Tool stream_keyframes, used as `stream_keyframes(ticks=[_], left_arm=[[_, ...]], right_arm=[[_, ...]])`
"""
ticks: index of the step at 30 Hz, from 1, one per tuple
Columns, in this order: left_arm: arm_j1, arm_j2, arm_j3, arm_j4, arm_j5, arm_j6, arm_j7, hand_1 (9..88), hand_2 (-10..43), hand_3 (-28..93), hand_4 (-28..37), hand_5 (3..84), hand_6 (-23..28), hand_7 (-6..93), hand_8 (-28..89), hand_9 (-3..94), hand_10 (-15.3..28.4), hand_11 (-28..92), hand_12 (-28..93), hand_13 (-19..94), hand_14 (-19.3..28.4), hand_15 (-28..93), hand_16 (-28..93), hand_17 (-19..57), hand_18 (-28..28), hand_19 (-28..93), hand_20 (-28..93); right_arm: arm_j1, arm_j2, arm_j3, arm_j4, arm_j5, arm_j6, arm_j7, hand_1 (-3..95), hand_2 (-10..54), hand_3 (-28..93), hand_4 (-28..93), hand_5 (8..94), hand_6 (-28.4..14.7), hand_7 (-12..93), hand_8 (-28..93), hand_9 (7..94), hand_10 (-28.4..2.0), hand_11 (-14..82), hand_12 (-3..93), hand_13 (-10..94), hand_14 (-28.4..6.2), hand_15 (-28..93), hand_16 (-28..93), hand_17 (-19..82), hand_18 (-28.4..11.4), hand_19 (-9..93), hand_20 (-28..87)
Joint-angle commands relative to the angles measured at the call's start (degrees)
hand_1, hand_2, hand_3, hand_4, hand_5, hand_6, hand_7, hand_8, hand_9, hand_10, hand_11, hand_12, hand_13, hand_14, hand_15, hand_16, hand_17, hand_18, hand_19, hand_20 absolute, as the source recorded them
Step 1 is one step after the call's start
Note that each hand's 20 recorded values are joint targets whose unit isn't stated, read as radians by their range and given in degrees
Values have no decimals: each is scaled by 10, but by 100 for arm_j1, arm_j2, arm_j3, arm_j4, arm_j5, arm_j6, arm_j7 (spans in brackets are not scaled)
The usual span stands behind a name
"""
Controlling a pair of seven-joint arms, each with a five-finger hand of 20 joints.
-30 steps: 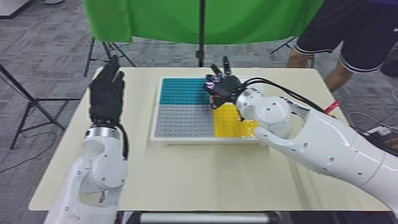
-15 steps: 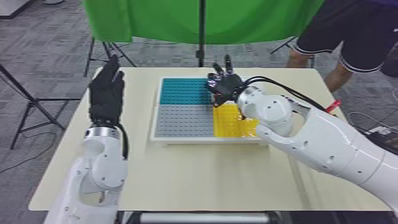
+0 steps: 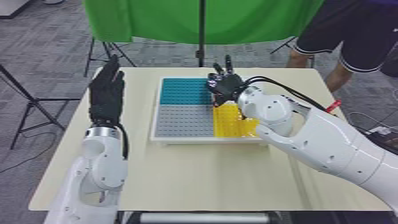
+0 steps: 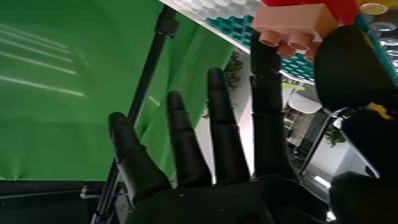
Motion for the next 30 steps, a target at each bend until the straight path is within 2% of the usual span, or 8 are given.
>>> stream_keyframes(ticks=[1, 30], left_arm=[[31, -27, 0, -15, -24, -28, 12, 256, 63, 734, -190, 327, 52, 103, -90, 192, 83, 49, 152, 89, 94, -32, 172, -120, 41, 99, 172], [8, -33, 0, -21, -25, -18, 1, 256, 64, 733, -190, 327, 52, 104, -90, 192, 83, 48, 151, 89, 95, -29, 170, -121, 41, 101, 172]], right_arm=[[-30, 45, -141, 100, -29, -81, -50, 291, -95, 900, -236, 485, 102, 577, 31, 358, -78, 86, 188, 210, -117, -21, 388, 10, -284, 144, 78], [-172, -8, -194, 84, -9, -98, -88, 296, -95, 899, -243, 491, 107, 574, 50, 360, -74, 89, 187, 211, -116, -18, 385, 12, -284, 147, 76]])
